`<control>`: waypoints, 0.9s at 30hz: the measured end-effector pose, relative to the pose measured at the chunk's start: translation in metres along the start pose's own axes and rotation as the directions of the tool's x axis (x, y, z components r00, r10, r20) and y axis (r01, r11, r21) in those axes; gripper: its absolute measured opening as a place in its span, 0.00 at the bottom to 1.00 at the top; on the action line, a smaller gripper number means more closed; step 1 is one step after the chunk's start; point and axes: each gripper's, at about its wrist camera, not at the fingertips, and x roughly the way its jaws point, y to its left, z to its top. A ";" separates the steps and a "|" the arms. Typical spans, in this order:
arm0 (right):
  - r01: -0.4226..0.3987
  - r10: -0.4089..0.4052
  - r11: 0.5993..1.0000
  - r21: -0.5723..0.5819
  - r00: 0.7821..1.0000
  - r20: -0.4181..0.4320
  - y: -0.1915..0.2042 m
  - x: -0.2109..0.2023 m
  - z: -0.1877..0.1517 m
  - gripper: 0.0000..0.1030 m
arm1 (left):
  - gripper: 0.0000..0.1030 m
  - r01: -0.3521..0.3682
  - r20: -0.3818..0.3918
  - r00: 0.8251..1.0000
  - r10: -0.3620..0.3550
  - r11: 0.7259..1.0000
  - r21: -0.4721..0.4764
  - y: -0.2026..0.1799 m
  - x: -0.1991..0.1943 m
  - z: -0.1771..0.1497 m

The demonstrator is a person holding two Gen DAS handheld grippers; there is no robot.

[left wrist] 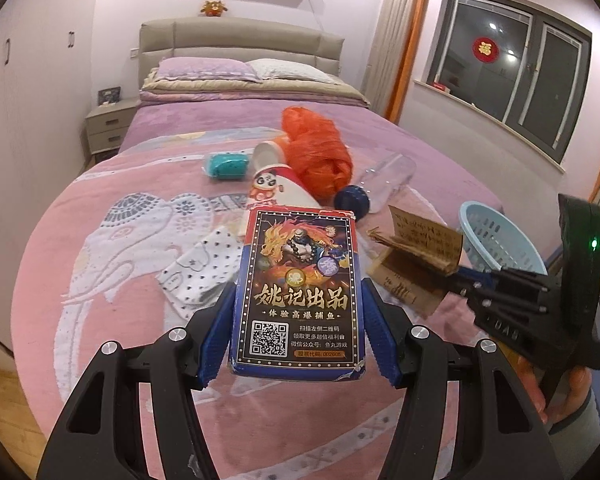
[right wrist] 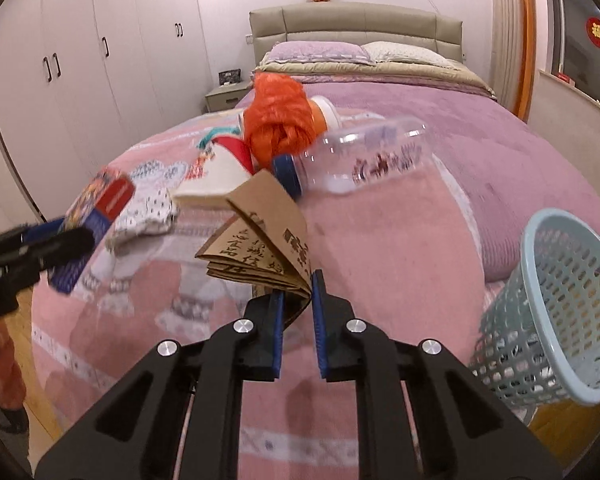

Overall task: Collect trash
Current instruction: 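Grasp the brown paper packet with the right tool while the left tool holds the card box, then carry the card box and paper packet over the wastebasket and open both tools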

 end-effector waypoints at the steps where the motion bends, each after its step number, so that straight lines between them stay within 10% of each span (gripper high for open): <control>1: 0.004 -0.004 1.000 -0.001 1.000 -0.003 0.000 0.001 -0.001 0.14 | 0.56 0.001 -0.002 1.000 -0.001 1.000 0.004 -0.002 0.001 0.000; 7: 0.028 -0.028 0.999 0.015 1.000 -0.010 -0.005 0.009 -0.007 0.43 | 0.56 0.000 -0.011 1.000 0.000 1.000 0.019 -0.008 0.004 0.000; 18: 0.004 -0.004 0.999 0.051 1.000 -0.003 -0.020 0.011 -0.005 0.43 | 0.56 0.010 -0.032 0.999 -0.008 0.998 0.054 -0.027 0.019 0.005; 22: -0.023 0.024 0.997 0.067 1.000 -0.013 -0.026 0.013 -0.004 0.09 | 0.56 0.018 -0.035 0.999 -0.015 0.997 0.082 -0.042 0.028 0.013; 27: -0.040 0.032 0.990 0.137 0.998 0.062 -0.055 -0.012 0.001 0.05 | 0.56 0.050 -0.013 0.999 -0.049 0.990 0.133 -0.074 0.037 0.035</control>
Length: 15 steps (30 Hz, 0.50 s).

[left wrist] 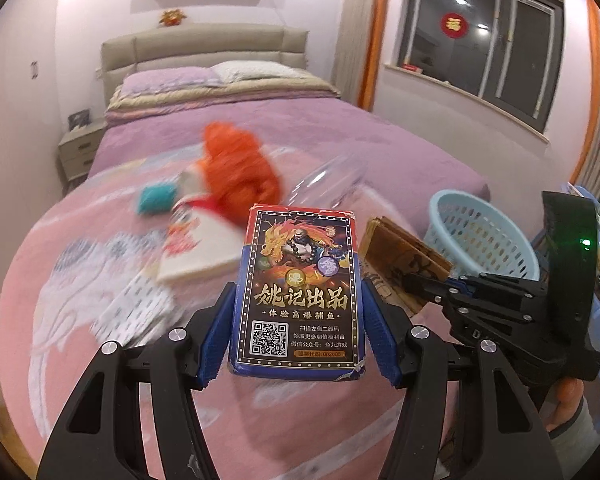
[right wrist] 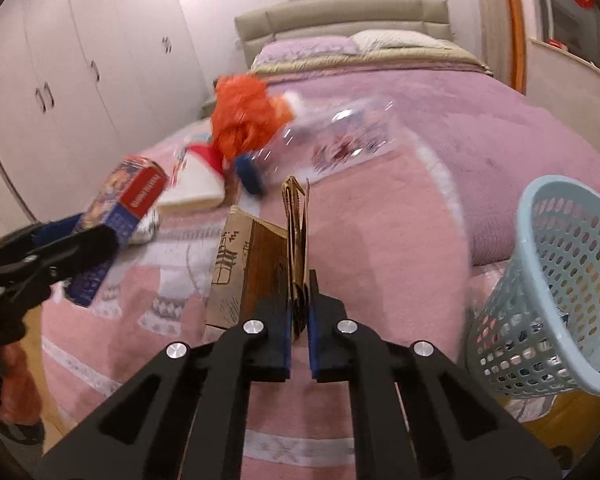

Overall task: Collect trash
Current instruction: 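Carry the card box and paper packet over the wastebasket and open both tools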

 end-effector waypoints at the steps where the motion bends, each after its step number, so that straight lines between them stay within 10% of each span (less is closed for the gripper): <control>1: 0.009 -0.009 1.000 0.009 1.000 0.018 -0.006 -0.007 0.003 0.05 | 0.56 0.010 0.006 1.000 -0.010 1.000 0.012 -0.006 0.002 0.005; 15: 0.300 -0.347 0.903 0.307 0.931 0.111 -0.158 -0.082 0.013 0.05 | 0.56 0.275 -0.074 0.961 -0.268 0.955 0.111 -0.141 0.105 0.073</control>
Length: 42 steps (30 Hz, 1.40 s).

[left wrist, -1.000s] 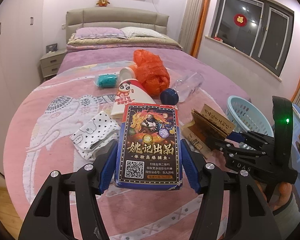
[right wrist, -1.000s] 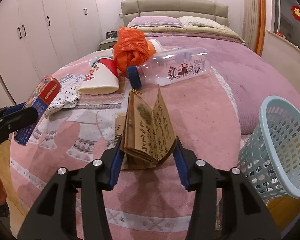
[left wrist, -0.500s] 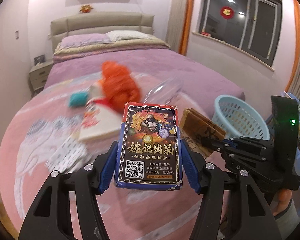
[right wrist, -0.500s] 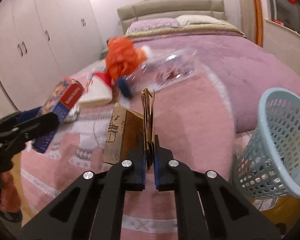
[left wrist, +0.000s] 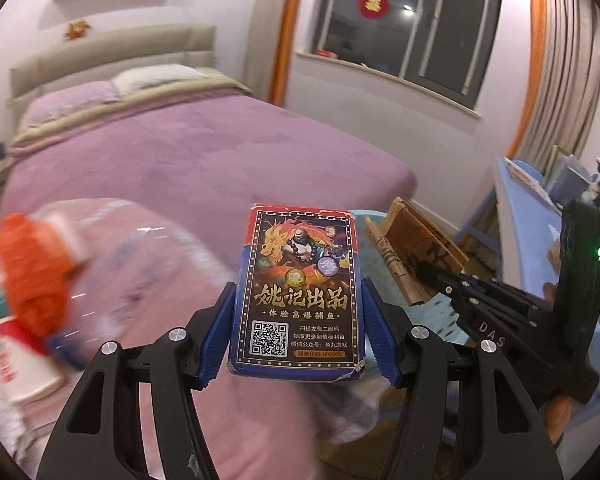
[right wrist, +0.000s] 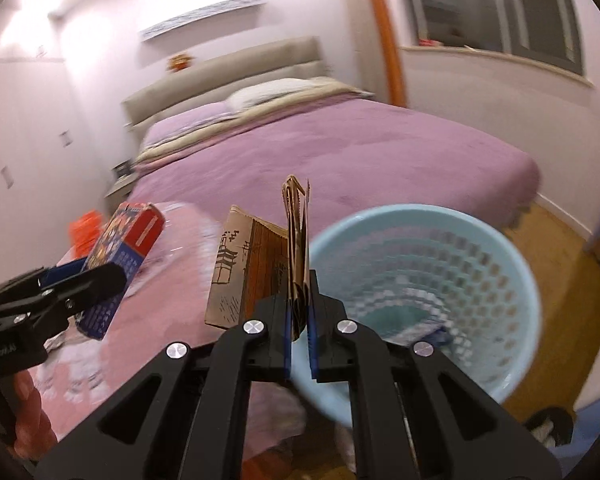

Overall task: Collect trash
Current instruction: 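Carry the card box and paper packet over the wastebasket and open both tools, then move both open tools back over the trash on the bed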

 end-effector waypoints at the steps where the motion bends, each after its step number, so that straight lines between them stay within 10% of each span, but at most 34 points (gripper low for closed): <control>1: 0.030 -0.030 0.999 0.016 1.000 -0.003 -0.010 0.003 0.001 0.05 | 0.56 0.013 -0.012 1.000 -0.013 1.000 0.001 -0.003 0.010 0.002; 12: 0.162 -0.141 0.975 0.153 0.980 -0.138 -0.086 0.039 -0.007 0.06 | 0.63 0.071 -0.083 0.994 -0.071 0.997 -0.009 -0.029 0.088 0.011; 18: 0.147 -0.119 0.972 0.185 0.981 -0.154 -0.094 0.044 -0.011 0.37 | 0.67 0.083 -0.095 0.992 -0.085 0.996 -0.020 -0.025 0.088 0.003; 29: 0.059 -0.046 0.989 0.138 0.994 -0.095 -0.058 0.021 -0.007 0.37 | 0.67 0.077 0.019 0.997 -0.076 0.994 -0.083 0.004 0.012 -0.010; 42: -0.168 0.166 0.979 -0.117 0.986 -0.030 0.096 -0.003 -0.008 0.37 | 0.67 -0.160 0.144 0.969 0.200 0.955 -0.248 0.111 -0.135 -0.072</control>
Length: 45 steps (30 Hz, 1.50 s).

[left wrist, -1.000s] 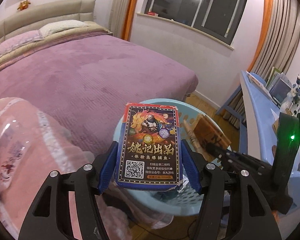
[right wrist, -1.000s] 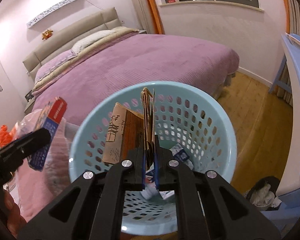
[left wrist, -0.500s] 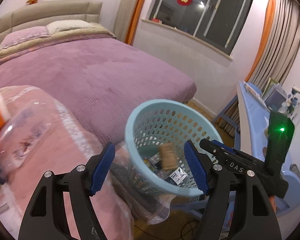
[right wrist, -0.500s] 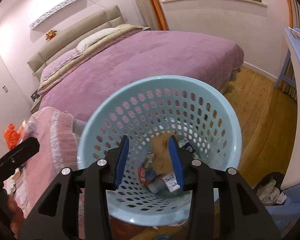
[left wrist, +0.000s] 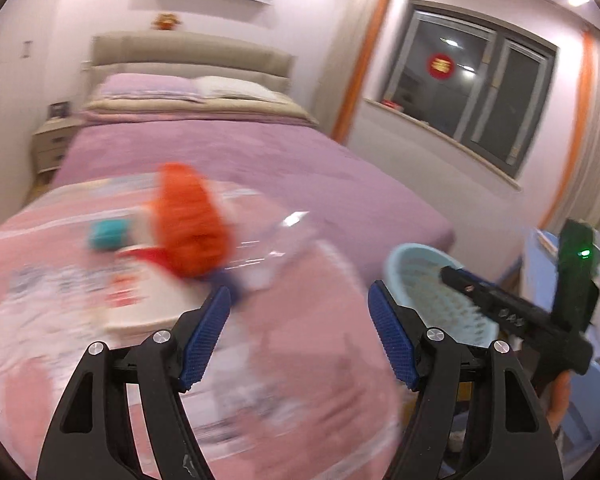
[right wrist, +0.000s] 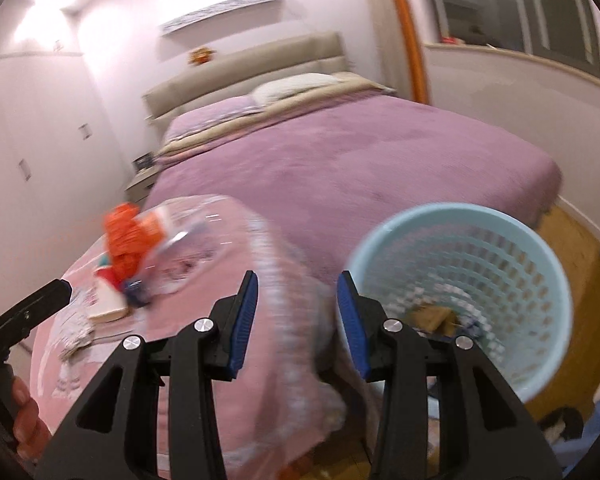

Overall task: Collect trash
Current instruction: 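Move both open tools back over the trash on the bed, then grasp the white polka-dot cloth with the left tool while the right tool reaches the clear bottle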

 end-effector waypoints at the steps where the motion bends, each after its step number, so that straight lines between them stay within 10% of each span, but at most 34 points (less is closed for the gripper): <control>1: -0.012 0.012 1.000 -0.016 1.000 -0.002 0.010 0.002 0.000 0.37 | 0.67 -0.025 0.002 1.000 0.025 1.000 -0.008 0.010 -0.006 -0.002; 10: -0.145 0.133 0.975 -0.168 0.988 -0.081 0.116 0.046 -0.006 0.37 | 0.67 -0.191 -0.094 0.978 0.188 0.981 -0.028 0.101 -0.038 -0.030; 20: -0.204 0.168 0.944 -0.261 0.974 -0.153 0.175 0.082 -0.010 0.37 | 0.64 -0.268 -0.204 0.941 0.271 0.962 0.043 0.120 -0.004 -0.056; 28: -0.177 0.143 0.971 -0.160 0.968 -0.204 0.161 0.105 -0.012 0.37 | 0.22 -0.297 -0.198 0.935 0.296 0.955 0.026 0.131 0.001 -0.060; 31: -0.133 0.112 0.987 -0.088 0.972 -0.207 0.153 0.111 -0.013 0.51 | 0.12 -0.295 -0.185 0.938 0.292 0.955 0.012 0.133 -0.002 -0.060; 45: -0.011 0.082 0.966 0.259 0.961 -0.265 0.135 0.138 0.001 0.54 | 0.10 -0.250 -0.156 0.956 0.247 0.968 -0.002 0.134 -0.007 -0.061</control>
